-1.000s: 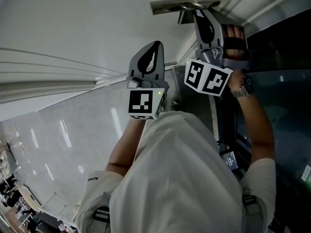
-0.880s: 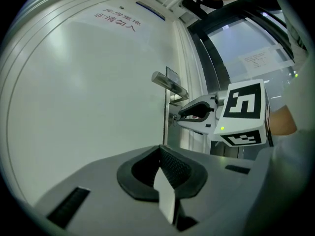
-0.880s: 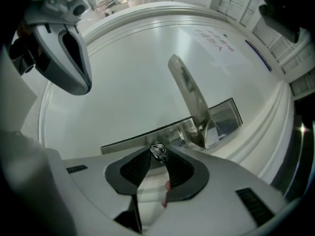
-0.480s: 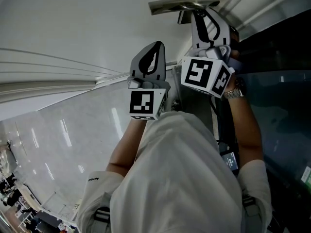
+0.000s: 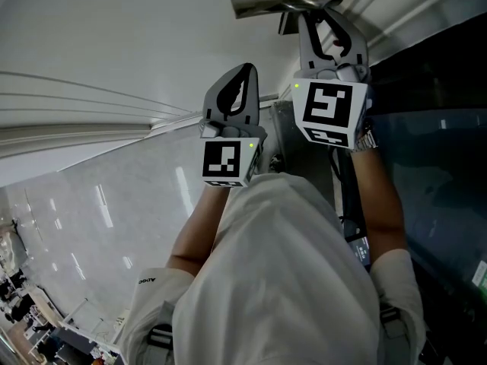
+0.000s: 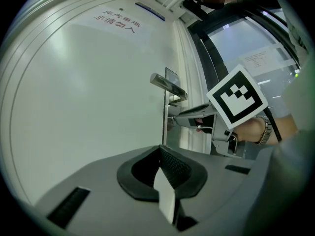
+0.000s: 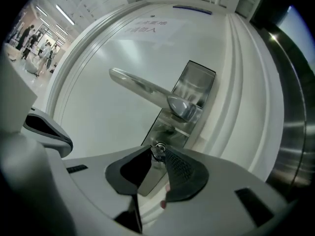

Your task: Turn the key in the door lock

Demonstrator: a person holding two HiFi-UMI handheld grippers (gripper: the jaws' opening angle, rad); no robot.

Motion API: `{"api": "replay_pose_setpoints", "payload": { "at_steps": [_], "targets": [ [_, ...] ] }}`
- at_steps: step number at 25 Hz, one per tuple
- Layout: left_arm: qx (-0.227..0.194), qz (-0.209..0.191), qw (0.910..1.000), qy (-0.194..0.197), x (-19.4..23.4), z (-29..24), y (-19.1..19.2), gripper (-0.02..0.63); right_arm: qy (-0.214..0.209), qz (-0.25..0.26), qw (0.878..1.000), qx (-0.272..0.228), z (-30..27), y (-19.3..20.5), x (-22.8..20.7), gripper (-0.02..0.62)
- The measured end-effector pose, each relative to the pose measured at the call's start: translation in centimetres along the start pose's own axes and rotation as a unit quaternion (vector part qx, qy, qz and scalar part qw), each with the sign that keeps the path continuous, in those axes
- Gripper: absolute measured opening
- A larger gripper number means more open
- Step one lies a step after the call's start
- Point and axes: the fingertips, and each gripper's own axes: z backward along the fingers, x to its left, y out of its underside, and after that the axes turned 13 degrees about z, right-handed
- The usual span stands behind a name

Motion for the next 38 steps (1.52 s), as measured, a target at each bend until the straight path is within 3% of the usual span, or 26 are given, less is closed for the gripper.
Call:
{"api": "replay_pose_setpoints", "payload": {
  "at_steps": [4, 6, 9, 13, 15, 18, 23, 33, 35, 36, 37, 38],
  "targets": [
    [-0.002, 0.000, 1.0000, -0.001, -0.1, 0.1, -0.1, 0.006, -0.002, -0.022, 1.000, -0.002, 0.1, -0.1, -0.1, 0.091],
    [-0.002, -0.001, 1.0000, -0.002, -0.1, 0.1, -0.2, 0.006, -0.008, -0.062, 0.998, -0.006, 0.1, -0.1, -0.2, 0.089],
    [-0.002, -0.002, 1.0000, -0.003, -0.1, 0.1, -0.2, 0.006, -0.018, -0.157, 0.987, -0.013, 0.2, 0.3, -0.6, 0.011],
    [-0.004, -0.003, 0.9999, -0.009, 0.4, 0.2, -0.4, 0.006, -0.021, -0.192, 0.981, -0.016, 0.1, 0.4, -0.7, 0.011],
    [-0.004, -0.002, 0.9999, -0.013, 0.6, 0.2, -0.3, 0.006, -0.037, -0.246, 0.968, -0.018, 0.0, 0.6, -0.7, 0.011],
    [-0.003, -0.002, 0.9999, -0.012, 0.6, 0.3, -0.2, 0.006, -0.060, -0.361, 0.930, -0.019, 0.0, 1.0, -0.8, 0.012],
    [-0.003, -0.004, 0.9999, -0.009, 0.2, 0.3, -0.3, 0.006, -0.081, -0.552, 0.830, -0.025, 0.0, 1.7, -1.0, 0.011],
    [-0.004, -0.002, 0.9999, -0.014, 0.7, 0.3, -0.3, 0.006, -0.107, -0.740, 0.662, -0.048, -0.3, 2.6, -1.0, 0.011],
    [-0.004, -0.003, 0.9999, -0.013, 0.7, 0.3, -0.2, 0.006, -0.111, -0.759, 0.640, -0.053, -0.3, 2.7, -0.9, 0.011],
    [-0.004, -0.003, 0.9999, -0.012, 0.6, 0.4, -0.2, 0.006, -0.112, -0.762, 0.635, -0.055, -0.4, 2.7, -0.9, 0.011],
    [-0.004, -0.004, 0.9999, -0.012, 0.5, 0.4, -0.2, 0.006, -0.112, -0.762, 0.636, -0.056, -0.4, 2.7, -0.9, 0.011],
    [-0.005, -0.004, 0.9999, -0.011, 0.4, 0.4, -0.3, 0.006, -0.113, -0.755, 0.644, -0.056, -0.4, 2.6, -0.9, 0.011]
  ]
}}
